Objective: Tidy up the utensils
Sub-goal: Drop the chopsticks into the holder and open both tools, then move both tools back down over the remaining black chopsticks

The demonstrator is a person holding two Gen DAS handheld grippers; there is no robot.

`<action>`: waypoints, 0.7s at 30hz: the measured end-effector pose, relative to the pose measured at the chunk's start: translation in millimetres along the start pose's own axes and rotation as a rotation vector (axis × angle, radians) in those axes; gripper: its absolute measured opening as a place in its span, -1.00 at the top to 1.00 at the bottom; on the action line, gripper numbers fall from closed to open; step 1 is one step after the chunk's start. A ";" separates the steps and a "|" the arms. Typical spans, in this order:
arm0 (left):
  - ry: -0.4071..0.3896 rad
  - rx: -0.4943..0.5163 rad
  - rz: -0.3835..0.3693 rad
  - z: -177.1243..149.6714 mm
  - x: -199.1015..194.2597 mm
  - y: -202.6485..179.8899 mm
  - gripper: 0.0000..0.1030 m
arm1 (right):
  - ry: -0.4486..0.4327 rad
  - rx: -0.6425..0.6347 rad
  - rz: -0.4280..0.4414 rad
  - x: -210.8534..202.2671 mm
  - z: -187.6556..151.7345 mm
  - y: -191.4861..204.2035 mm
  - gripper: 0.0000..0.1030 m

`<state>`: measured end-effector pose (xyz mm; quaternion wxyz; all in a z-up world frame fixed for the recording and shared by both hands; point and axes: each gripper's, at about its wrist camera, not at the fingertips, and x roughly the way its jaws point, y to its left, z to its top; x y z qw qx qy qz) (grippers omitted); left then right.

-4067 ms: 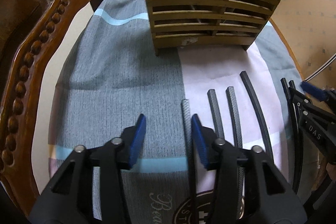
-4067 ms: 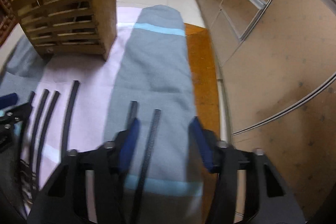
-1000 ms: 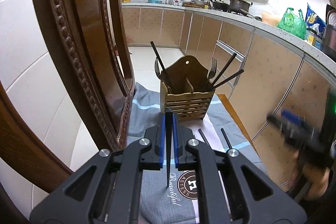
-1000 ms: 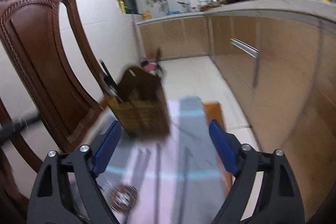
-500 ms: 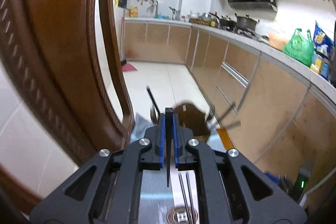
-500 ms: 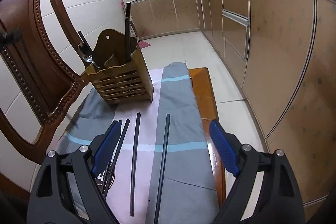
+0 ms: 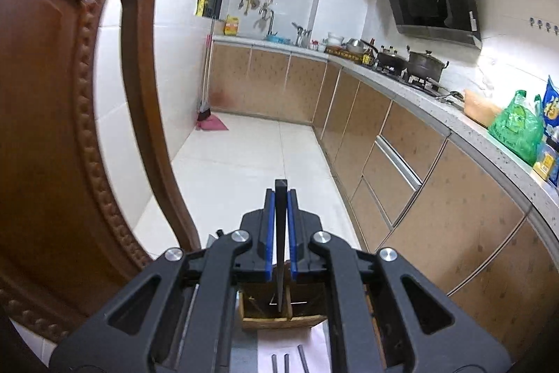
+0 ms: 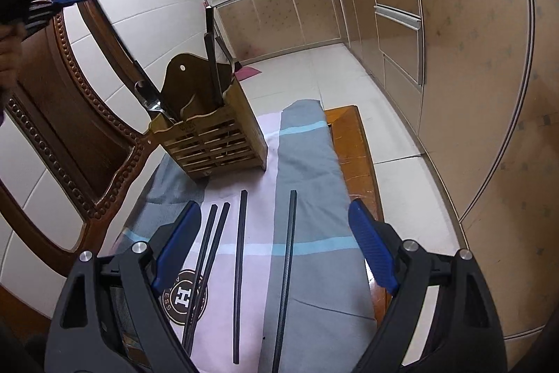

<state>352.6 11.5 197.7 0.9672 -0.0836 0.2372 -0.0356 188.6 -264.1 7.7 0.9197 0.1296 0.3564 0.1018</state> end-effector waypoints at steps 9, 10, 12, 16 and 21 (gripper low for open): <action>0.210 -0.059 -0.006 -45.2 74.8 21.2 0.65 | 0.004 0.004 -0.016 0.5 2.3 -7.4 -0.63; 0.218 -0.057 0.002 -58.0 73.6 23.9 0.20 | 0.003 0.002 -0.017 0.9 2.7 -7.1 -0.63; 0.208 -0.033 0.017 -84.5 65.0 25.3 -0.26 | 0.005 0.003 -0.018 1.8 3.0 -6.8 -0.63; 0.290 0.061 0.031 -150.1 40.3 23.8 -0.48 | 0.016 -0.015 -0.021 4.9 1.2 -3.1 -0.63; 0.361 0.167 0.064 -230.6 -8.0 23.0 -0.62 | 0.032 -0.042 -0.038 8.9 -2.8 0.8 -0.64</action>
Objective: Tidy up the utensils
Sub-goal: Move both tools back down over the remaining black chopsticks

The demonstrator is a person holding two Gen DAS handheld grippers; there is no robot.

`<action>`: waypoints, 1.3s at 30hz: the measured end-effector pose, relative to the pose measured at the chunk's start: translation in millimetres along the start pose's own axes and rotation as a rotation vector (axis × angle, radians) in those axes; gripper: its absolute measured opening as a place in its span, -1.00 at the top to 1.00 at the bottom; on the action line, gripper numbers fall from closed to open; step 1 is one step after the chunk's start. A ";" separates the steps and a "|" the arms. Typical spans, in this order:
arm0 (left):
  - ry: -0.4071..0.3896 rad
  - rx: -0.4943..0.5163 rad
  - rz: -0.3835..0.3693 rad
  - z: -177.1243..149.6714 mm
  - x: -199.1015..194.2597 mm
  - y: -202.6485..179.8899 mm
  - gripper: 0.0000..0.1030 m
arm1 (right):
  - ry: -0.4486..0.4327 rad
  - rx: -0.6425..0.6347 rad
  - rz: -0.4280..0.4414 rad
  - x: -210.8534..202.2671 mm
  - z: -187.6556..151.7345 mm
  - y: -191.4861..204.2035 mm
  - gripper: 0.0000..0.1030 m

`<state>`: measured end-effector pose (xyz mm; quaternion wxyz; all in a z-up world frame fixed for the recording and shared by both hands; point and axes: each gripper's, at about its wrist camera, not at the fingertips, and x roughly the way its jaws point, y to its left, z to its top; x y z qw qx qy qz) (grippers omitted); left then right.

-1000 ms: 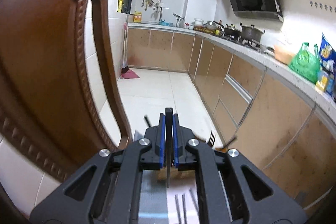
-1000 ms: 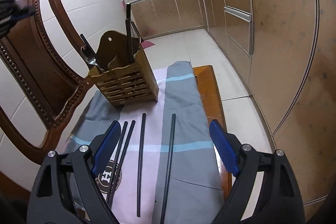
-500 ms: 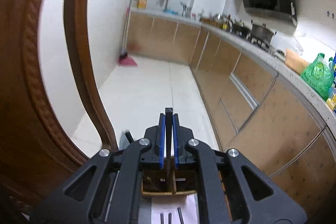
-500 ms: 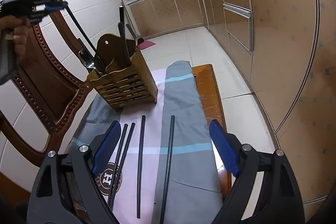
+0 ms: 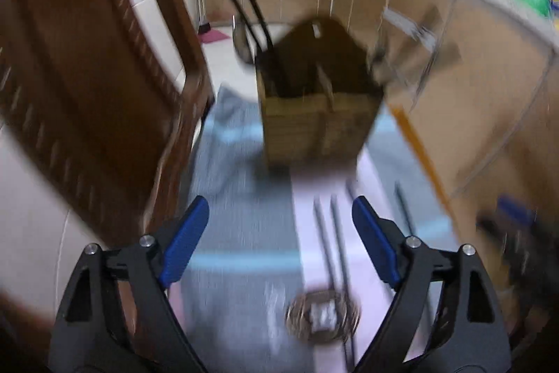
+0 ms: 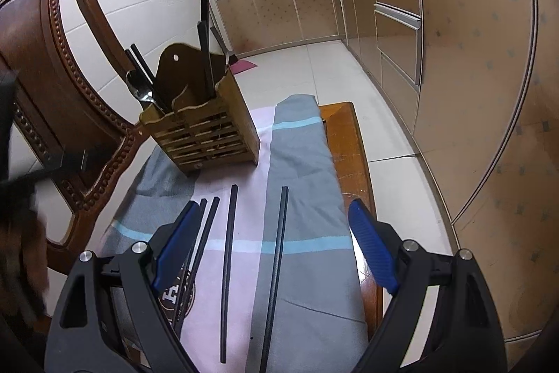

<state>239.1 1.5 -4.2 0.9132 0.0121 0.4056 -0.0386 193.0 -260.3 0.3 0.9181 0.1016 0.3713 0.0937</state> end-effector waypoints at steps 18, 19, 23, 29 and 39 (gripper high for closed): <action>-0.027 -0.033 0.007 -100.6 -42.0 -14.5 -0.62 | 0.019 -0.102 -0.105 -31.0 -63.7 23.7 -0.64; -0.026 -0.031 0.003 -100.4 -41.7 -15.8 -0.62 | 0.012 -0.107 -0.110 -32.4 -65.3 24.7 -0.64; -0.023 -0.018 0.001 -101.0 -38.0 -21.7 -0.62 | 0.017 -0.126 -0.111 -30.8 -66.6 28.0 -0.64; -0.021 -0.016 0.005 -100.2 -36.3 -23.5 -0.62 | 0.019 -0.128 -0.104 -31.2 -66.3 28.4 -0.64; -0.014 -0.014 -0.002 -99.7 -32.9 -25.5 -0.62 | 0.019 -0.125 -0.104 -29.7 -66.6 27.3 -0.64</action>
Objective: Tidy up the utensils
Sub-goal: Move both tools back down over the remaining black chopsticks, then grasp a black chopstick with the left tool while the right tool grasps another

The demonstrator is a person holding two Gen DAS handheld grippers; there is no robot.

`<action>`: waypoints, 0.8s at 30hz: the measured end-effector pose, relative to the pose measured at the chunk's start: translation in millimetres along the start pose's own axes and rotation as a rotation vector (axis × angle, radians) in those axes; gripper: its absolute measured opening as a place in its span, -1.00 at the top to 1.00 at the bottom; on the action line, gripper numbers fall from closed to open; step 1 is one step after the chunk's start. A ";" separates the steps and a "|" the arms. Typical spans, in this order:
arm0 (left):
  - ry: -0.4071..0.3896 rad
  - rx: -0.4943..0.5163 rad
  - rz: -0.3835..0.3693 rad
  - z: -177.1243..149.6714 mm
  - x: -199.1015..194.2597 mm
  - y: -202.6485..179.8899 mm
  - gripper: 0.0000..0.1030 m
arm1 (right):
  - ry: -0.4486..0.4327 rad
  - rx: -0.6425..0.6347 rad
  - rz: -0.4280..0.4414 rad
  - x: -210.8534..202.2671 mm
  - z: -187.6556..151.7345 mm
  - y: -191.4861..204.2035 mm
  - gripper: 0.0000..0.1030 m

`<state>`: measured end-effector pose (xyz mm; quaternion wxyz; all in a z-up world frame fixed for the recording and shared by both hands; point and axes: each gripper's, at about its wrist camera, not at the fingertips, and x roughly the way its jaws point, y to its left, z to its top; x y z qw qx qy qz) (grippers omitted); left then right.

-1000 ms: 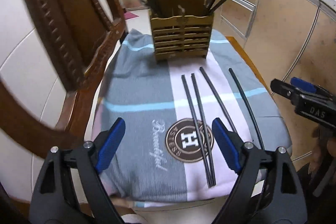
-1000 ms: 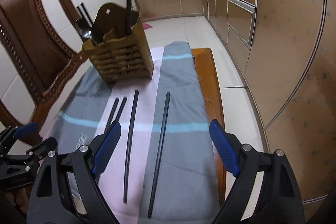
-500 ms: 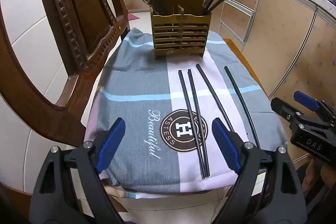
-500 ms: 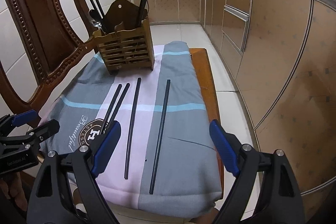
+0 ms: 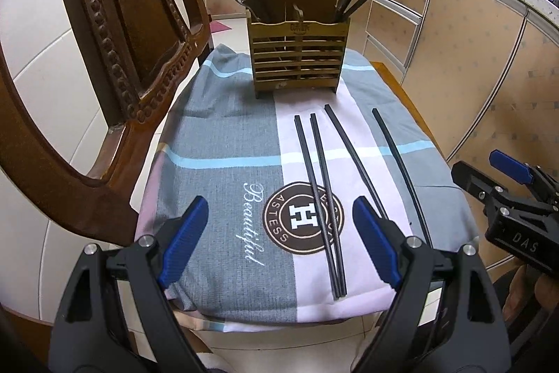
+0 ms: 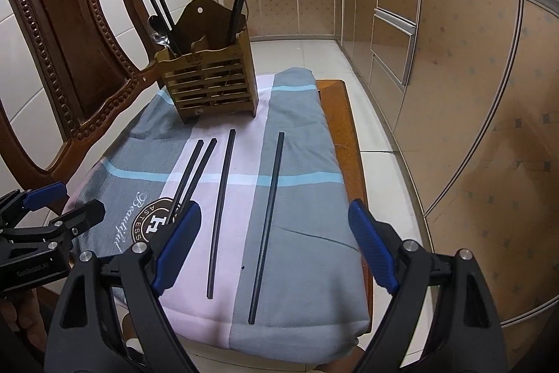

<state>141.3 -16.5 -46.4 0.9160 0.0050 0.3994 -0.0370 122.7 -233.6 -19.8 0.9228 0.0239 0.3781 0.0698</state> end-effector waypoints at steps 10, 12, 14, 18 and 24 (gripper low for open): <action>0.053 -0.018 -0.067 5.8 14.2 -0.8 -0.62 | 0.004 -0.002 0.002 3.3 1.4 1.4 -0.64; 0.065 -0.025 -0.064 11.7 23.0 -0.7 -0.62 | 0.012 -0.002 0.003 8.0 5.3 2.4 -0.63; 0.069 -0.023 -0.057 19.9 30.5 -1.7 -0.61 | 0.024 0.002 0.008 15.2 12.0 1.9 -0.63; 0.075 -0.019 -0.038 39.3 47.2 -3.1 -0.59 | 0.026 0.006 -0.001 28.2 29.4 -0.9 -0.63; 0.142 -0.030 -0.033 64.8 88.4 1.7 -0.34 | 0.087 0.039 0.019 63.6 54.9 -8.4 -0.50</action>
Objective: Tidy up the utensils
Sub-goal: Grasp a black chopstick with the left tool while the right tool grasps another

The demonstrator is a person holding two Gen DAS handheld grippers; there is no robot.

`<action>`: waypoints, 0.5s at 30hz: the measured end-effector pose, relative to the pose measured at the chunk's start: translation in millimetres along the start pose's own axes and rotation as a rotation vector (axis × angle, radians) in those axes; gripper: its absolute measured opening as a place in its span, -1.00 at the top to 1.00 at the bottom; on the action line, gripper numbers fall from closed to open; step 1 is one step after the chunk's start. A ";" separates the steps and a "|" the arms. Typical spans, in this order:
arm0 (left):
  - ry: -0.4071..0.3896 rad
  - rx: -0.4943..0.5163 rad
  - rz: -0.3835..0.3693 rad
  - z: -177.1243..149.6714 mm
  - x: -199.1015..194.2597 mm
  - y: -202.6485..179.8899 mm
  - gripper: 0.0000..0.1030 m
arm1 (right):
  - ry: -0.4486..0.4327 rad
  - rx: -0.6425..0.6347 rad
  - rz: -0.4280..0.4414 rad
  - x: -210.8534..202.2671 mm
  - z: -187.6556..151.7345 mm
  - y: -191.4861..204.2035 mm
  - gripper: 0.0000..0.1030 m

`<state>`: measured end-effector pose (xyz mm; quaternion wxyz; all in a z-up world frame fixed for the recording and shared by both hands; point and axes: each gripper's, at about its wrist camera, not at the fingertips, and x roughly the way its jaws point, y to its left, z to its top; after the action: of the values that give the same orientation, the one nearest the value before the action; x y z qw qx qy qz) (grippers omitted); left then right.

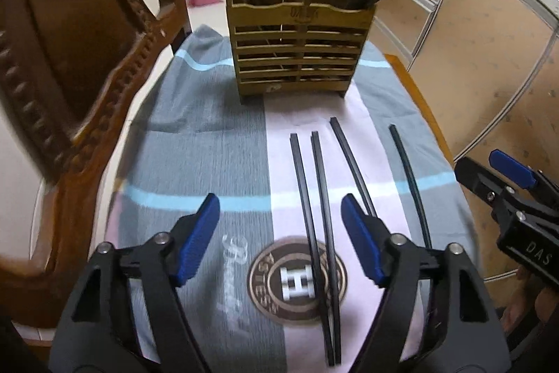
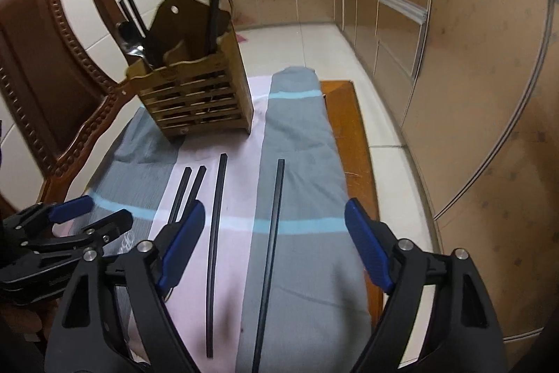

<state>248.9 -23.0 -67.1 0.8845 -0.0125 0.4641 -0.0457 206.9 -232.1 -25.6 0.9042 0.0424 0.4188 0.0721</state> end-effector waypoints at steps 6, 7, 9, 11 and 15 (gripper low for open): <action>0.066 0.000 -0.017 23.6 39.3 -1.0 -0.10 | 0.097 -0.039 -0.009 47.6 18.3 5.9 -0.18; 0.070 0.002 -0.018 26.3 43.5 -1.9 -0.10 | 0.116 -0.037 -0.006 55.2 20.0 4.9 -0.17; 0.081 0.004 -0.017 32.3 52.7 -3.2 -0.09 | 0.142 -0.035 -0.011 68.7 24.0 3.0 -0.10; 0.095 0.007 -0.019 35.6 60.7 -4.8 -0.07 | 0.159 -0.027 -0.013 79.4 28.5 0.1 -0.07; 0.131 0.018 -0.026 41.8 76.8 -9.0 0.03 | 0.194 -0.014 -0.010 97.3 33.9 -4.1 0.00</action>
<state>326.0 -39.9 -105.7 0.8516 -0.0075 0.5205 -0.0620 295.4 -220.6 -77.4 0.8600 0.0265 0.5042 0.0743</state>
